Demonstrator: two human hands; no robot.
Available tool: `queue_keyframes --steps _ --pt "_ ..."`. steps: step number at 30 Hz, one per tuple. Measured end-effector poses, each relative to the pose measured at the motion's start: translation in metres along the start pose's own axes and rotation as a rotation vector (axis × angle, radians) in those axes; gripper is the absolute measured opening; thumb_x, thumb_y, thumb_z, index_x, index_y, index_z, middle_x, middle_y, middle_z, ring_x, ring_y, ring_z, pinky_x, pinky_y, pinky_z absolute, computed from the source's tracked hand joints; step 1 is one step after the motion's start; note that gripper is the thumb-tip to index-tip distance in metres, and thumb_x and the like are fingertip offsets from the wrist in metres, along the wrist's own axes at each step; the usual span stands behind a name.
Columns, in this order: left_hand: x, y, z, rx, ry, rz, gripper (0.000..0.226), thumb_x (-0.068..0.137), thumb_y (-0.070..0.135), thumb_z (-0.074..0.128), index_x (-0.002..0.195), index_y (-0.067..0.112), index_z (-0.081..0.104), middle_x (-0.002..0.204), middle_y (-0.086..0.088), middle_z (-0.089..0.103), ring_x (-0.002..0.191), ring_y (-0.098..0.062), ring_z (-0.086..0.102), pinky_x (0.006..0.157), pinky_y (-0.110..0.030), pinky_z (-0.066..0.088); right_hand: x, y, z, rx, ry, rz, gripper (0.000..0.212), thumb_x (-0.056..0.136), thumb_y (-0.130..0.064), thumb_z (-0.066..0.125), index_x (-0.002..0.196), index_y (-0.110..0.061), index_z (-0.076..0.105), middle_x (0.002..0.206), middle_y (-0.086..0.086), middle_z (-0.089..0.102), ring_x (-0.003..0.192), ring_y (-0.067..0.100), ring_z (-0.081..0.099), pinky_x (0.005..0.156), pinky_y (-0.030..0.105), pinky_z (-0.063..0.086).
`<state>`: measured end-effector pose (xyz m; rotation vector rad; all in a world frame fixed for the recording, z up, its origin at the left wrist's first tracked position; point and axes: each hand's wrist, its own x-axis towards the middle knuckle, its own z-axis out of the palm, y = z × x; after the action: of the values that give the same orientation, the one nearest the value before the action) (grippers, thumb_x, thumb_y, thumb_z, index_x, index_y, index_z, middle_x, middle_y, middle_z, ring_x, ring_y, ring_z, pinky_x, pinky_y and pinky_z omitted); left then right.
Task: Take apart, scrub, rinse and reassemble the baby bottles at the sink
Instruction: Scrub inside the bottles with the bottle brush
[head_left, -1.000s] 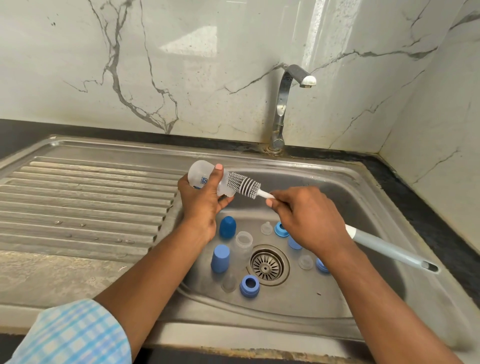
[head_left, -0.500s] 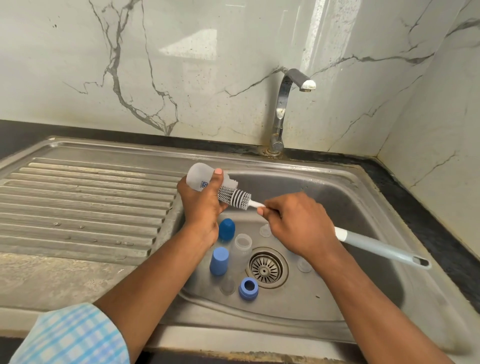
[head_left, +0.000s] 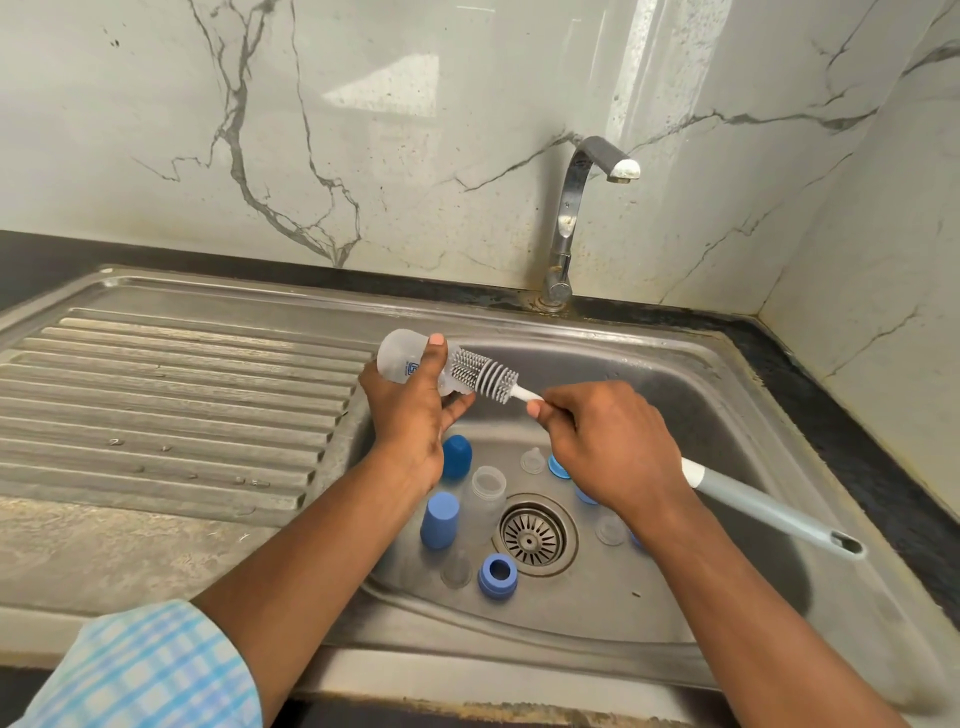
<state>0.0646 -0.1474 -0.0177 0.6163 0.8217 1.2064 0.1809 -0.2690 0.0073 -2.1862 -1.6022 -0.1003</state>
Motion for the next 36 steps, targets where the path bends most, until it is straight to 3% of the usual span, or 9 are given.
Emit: queue_keyframes --steps 10,14,20,24,36 --pt "-0.008 -0.007 0.003 0.085 -0.104 0.071 0.040 0.090 0.016 0.071 0.119 0.019 0.044 0.115 -0.004 0.058 0.110 -0.026 0.065 0.067 -0.038 0.063 0.004 0.009 -0.006 0.040 0.049 0.111 0.030 0.101 -0.040 0.050 0.085 -0.022 0.068 0.055 -0.007 0.047 0.048 0.010 0.042 0.048 0.027 0.026" --pt "-0.005 -0.004 0.000 0.049 -0.046 0.075 0.041 0.089 0.016 0.071 0.119 0.018 0.042 0.123 -0.010 0.057 0.112 -0.027 0.063 0.063 -0.035 0.062 0.002 0.002 -0.004 0.040 0.003 0.043 0.029 0.100 -0.042 0.051 0.078 -0.027 0.064 0.055 -0.007 0.047 0.053 0.015 0.045 0.054 0.028 0.031" --pt "-0.008 -0.012 0.003 0.087 -0.091 0.066 0.043 0.089 0.018 0.072 0.121 0.020 0.043 0.119 -0.005 0.057 0.109 -0.025 0.065 0.067 -0.038 0.063 0.004 0.005 -0.004 0.018 0.037 0.131 0.030 0.101 -0.041 0.049 0.080 -0.025 0.064 0.060 -0.005 0.053 0.056 0.018 0.050 0.053 0.029 0.035" --pt "-0.005 -0.009 0.002 0.083 -0.067 0.083 0.044 0.089 0.017 0.071 0.123 0.018 0.042 0.124 -0.008 0.056 0.111 -0.026 0.064 0.066 -0.037 0.062 0.001 0.003 -0.004 0.033 0.030 0.107 0.035 0.101 -0.042 0.049 0.069 -0.026 0.049 0.056 -0.006 0.045 0.055 0.019 0.045 0.053 0.030 0.031" --pt "-0.005 -0.008 0.003 0.078 -0.063 0.073 0.049 0.090 0.017 0.071 0.129 0.013 0.042 0.123 -0.010 0.057 0.108 -0.026 0.065 0.065 -0.037 0.062 0.001 0.004 -0.005 0.048 0.043 0.122 0.032 0.101 -0.042 0.049 0.072 -0.027 0.052 0.056 -0.006 0.046 0.051 0.016 0.043 0.050 0.028 0.029"
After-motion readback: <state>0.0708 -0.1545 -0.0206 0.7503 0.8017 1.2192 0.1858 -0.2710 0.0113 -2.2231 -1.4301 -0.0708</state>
